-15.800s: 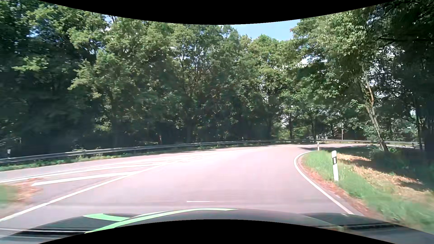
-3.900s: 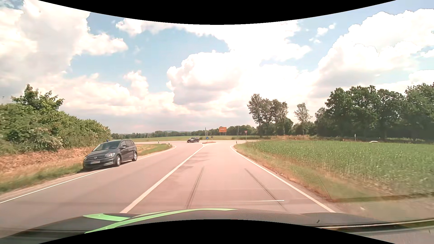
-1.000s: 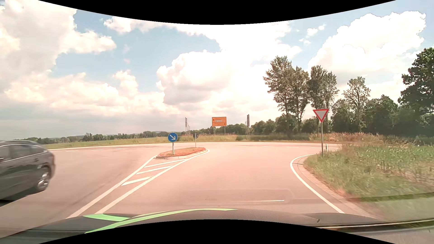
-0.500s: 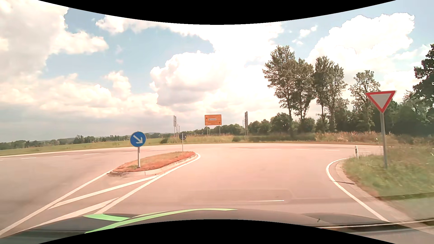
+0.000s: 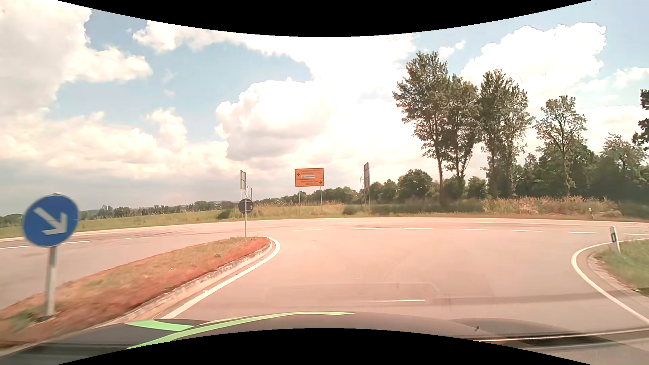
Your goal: Follow the waypoints while adhering to traffic rules and regulations
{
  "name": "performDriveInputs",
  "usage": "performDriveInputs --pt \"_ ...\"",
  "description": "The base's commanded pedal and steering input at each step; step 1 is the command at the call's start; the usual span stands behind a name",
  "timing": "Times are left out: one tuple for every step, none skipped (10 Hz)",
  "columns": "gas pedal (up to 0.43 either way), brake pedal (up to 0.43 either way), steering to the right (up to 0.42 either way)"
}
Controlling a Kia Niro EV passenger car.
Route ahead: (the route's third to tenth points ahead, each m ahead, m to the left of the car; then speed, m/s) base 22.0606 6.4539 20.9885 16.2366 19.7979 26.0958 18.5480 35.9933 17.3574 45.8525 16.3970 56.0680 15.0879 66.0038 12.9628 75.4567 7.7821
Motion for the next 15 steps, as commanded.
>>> performDriveInputs --pt "0.000 0.268 0.024" --pt "0.000 0.274 0.022" --pt "0.000 0.268 0.019" --pt "0.000 0.268 0.016" --pt "0.000 0.268 0.013" --pt "0.000 0.268 0.010" --pt "0.000 0.268 0.007" --pt "0.000 0.268 0.004" --pt "0.000 0.268 0.001" --pt "0.000 0.268 -0.002" --pt "0.000 0.268 -0.009" --pt "0.000 0.280 -0.019" --pt "0.000 0.280 -0.028" --pt "0.000 0.274 -0.034" --pt "0.000 0.274 -0.039"
